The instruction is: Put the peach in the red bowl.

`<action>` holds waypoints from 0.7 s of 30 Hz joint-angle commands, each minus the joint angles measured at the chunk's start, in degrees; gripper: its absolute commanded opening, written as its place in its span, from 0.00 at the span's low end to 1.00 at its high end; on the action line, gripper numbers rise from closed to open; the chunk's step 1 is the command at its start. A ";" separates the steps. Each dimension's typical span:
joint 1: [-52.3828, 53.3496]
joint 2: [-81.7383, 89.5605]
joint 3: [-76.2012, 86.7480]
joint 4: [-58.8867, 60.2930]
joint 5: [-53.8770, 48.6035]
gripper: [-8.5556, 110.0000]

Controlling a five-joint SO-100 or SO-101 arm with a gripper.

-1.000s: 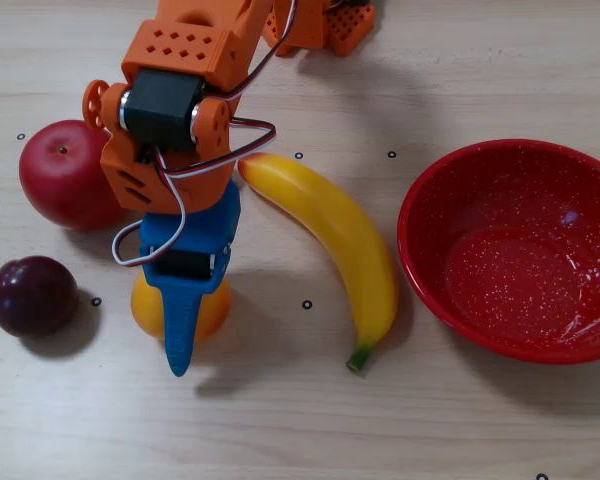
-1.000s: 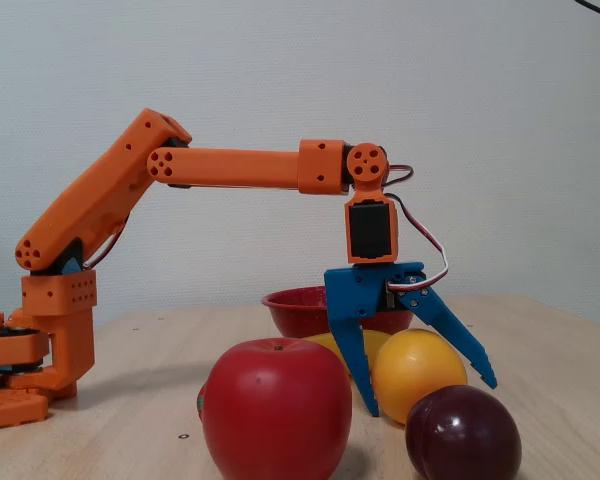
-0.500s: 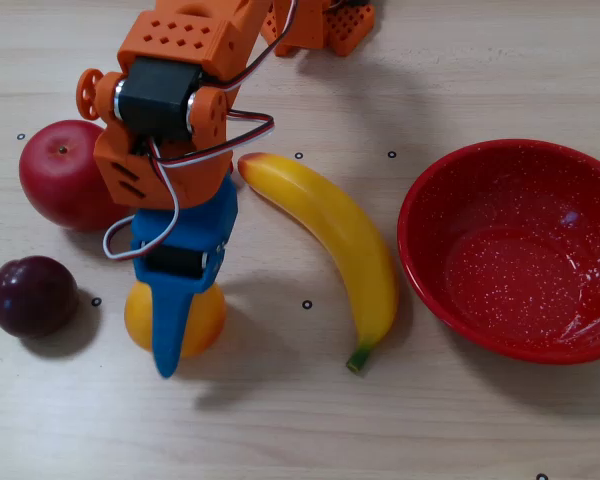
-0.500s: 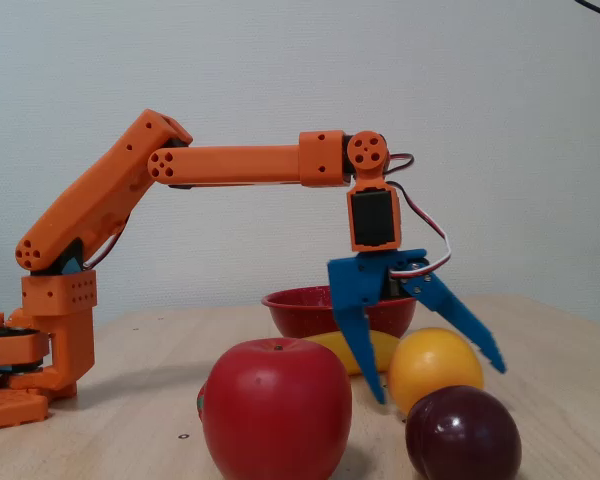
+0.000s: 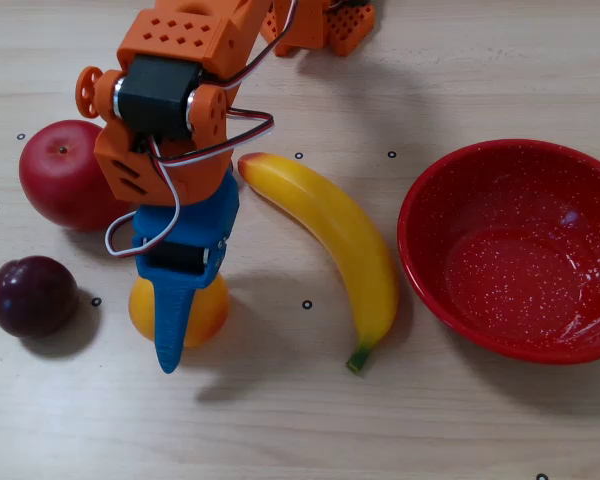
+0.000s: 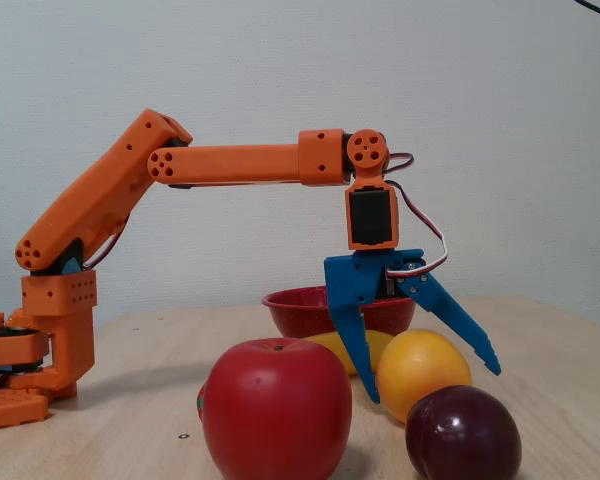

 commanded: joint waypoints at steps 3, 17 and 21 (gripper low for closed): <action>-1.76 8.44 -2.11 -2.02 -1.14 0.49; -3.69 8.61 0.97 -3.96 -0.18 0.46; -3.87 9.05 1.85 -3.96 0.97 0.36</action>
